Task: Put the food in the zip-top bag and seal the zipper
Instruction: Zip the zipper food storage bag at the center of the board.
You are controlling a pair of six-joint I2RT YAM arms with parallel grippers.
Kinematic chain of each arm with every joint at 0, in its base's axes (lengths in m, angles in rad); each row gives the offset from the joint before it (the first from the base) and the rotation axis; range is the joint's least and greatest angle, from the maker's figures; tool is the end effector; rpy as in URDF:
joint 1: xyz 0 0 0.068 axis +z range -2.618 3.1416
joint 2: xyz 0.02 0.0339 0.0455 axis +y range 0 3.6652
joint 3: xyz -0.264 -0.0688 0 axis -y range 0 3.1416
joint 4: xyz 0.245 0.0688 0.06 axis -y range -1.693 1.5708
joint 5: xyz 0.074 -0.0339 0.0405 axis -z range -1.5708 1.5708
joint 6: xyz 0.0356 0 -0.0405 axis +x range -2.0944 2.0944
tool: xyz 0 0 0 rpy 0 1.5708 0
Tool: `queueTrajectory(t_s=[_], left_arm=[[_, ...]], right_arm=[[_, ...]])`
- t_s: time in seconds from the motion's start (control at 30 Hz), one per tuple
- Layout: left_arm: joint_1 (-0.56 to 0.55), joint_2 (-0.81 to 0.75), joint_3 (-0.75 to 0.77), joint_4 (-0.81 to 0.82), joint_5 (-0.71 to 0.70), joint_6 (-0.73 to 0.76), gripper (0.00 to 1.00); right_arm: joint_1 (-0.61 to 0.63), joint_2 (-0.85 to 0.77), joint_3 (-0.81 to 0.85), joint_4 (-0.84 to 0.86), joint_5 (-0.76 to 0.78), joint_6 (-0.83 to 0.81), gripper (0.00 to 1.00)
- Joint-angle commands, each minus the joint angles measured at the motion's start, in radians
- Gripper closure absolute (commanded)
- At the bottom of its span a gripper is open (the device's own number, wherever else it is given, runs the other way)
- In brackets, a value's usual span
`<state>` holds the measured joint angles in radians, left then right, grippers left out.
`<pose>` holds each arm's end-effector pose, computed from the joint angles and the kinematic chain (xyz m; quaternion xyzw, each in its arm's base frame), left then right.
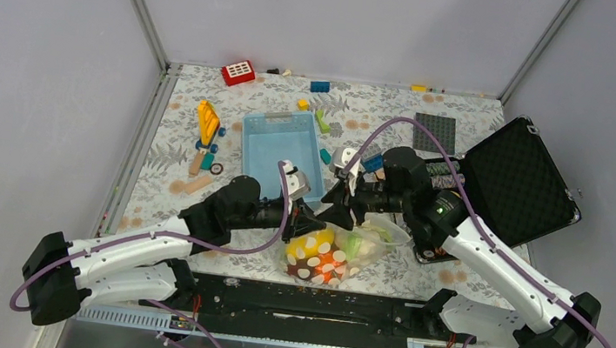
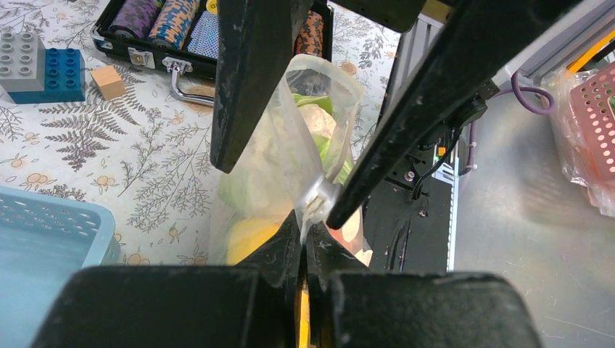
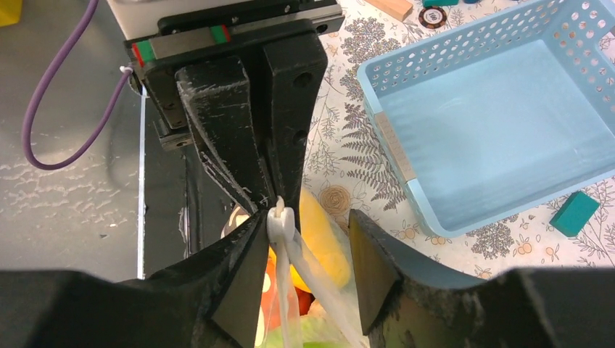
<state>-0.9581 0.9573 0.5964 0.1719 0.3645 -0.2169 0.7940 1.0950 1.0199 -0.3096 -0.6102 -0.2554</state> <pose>0.1183 -0.1904 0.2788 0.3821 0.6646 -0.4636 0.4442 0.1562 0.1880 0.3509 -0.5415 0.6004 0.3819 0.4476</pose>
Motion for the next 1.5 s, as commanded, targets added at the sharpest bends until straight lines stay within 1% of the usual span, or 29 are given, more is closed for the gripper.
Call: queueTrajectory(t_s=[0.0,0.13,0.37,0.5,0.6,0.67,0.9,1.03,1.1,1.23,1.37,1.47], left_arm=[[-0.010,0.001,0.057,0.037,-0.014,0.020,1.00],[-0.010,-0.001,0.054,0.039,-0.028,0.021,1.00],[-0.016,-0.002,0.054,0.048,-0.026,0.021,1.00],[-0.019,-0.002,0.055,0.046,-0.024,0.023,1.00],[-0.020,-0.004,0.053,0.046,-0.029,0.023,1.00],[-0.021,-0.005,0.053,0.043,-0.024,0.024,1.00],[-0.028,0.006,0.056,0.031,-0.023,0.033,1.00],[-0.028,-0.002,0.052,0.033,-0.040,0.025,1.00],[-0.029,-0.023,0.036,0.054,-0.061,0.013,1.00],[-0.028,-0.091,-0.005,0.091,-0.162,-0.019,1.00],[-0.028,-0.154,-0.056,0.140,-0.182,-0.024,1.00],[-0.029,-0.174,-0.074,0.143,-0.166,-0.022,1.00]], right_arm=[[0.011,0.014,0.056,-0.003,0.008,-0.018,0.53],[0.013,0.011,0.053,-0.024,-0.023,-0.032,0.62],[0.016,0.018,0.054,-0.035,-0.055,-0.030,0.63],[0.017,0.021,0.055,-0.034,-0.057,-0.029,0.68],[0.017,0.024,0.057,-0.034,-0.061,-0.026,0.73],[0.017,0.027,0.056,-0.034,-0.070,-0.024,0.79],[0.019,0.033,0.055,-0.032,-0.095,-0.022,0.88],[0.019,0.029,0.052,-0.037,-0.091,-0.027,0.99],[0.019,0.027,0.051,-0.061,-0.072,-0.038,1.00],[0.019,0.015,0.040,-0.095,-0.007,-0.038,1.00],[0.019,-0.011,0.025,-0.106,0.048,-0.034,1.00],[0.019,-0.017,0.023,-0.110,0.083,-0.035,1.00]])
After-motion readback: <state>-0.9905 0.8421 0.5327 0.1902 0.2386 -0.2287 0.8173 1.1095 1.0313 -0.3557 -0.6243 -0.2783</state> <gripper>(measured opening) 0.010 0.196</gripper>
